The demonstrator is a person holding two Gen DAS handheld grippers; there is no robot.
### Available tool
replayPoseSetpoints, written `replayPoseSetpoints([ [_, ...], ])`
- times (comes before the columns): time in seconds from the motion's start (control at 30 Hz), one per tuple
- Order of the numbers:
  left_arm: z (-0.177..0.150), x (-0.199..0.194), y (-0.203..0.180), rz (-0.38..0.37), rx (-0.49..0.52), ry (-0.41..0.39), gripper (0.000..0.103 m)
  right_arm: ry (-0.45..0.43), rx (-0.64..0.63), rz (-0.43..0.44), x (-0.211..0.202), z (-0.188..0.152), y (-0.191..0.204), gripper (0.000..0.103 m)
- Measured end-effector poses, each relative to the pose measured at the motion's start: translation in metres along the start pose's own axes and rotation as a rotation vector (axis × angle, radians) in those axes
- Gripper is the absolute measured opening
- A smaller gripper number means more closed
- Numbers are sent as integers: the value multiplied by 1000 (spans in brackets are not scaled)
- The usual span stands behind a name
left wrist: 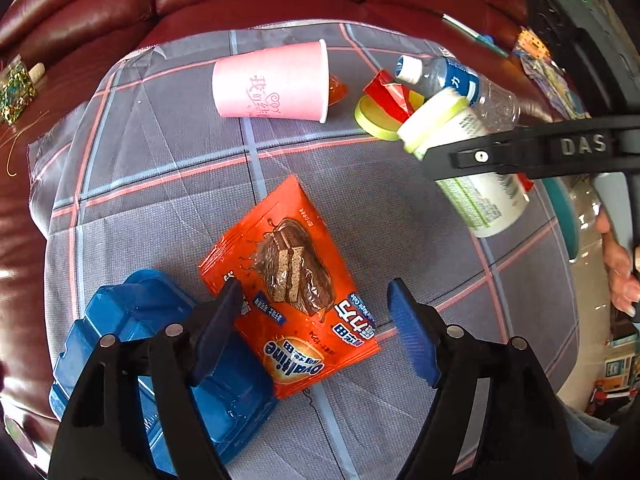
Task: Collect trash
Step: 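Lift and carry the Ovaltine pack and the white jar over the teal bucket with both grippers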
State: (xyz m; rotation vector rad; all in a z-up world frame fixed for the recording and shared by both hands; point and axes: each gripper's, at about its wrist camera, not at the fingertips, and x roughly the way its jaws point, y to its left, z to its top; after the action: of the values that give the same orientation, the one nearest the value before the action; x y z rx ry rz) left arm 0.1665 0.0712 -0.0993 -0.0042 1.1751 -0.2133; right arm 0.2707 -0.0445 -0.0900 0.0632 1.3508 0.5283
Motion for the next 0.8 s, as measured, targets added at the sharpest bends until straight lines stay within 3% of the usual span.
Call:
replayPoseSetpoints([
  [0.17,-2,-11,-1,86,-43,-14,80,-35,29,-9,-21,-24,-19,52],
  [0.23,-3,-11,-1,123,-53,-21,91,-45,41,-5,-26,-32,-26,52],
  [0.3,-2,-3,-2,159,-54,-1,92,-55,54,1,-31,-41,-34,52],
  [0.47,4,20,-11,204,-34,39,95,-84,83,17,-46,-57,-49,52],
  [0.5,5,23,-11,179,-41,47,95,-91,87,17,-49,-61,-52,52],
  [0.53,7,28,-11,150,-54,57,89,-98,93,15,-53,-65,-56,52],
  [0.57,7,31,-13,174,-43,54,84,-104,99,14,-56,-68,-59,52],
  [0.6,7,33,-17,215,-20,45,69,-111,106,14,-59,-71,-64,52],
  [0.63,7,33,-19,188,-15,41,52,-117,113,14,-62,-74,-67,52],
  [0.67,8,33,-19,160,-29,50,52,-124,120,13,-65,-77,-71,52],
  [0.8,12,28,-28,172,-29,28,48,-154,146,20,-77,-86,-86,52],
])
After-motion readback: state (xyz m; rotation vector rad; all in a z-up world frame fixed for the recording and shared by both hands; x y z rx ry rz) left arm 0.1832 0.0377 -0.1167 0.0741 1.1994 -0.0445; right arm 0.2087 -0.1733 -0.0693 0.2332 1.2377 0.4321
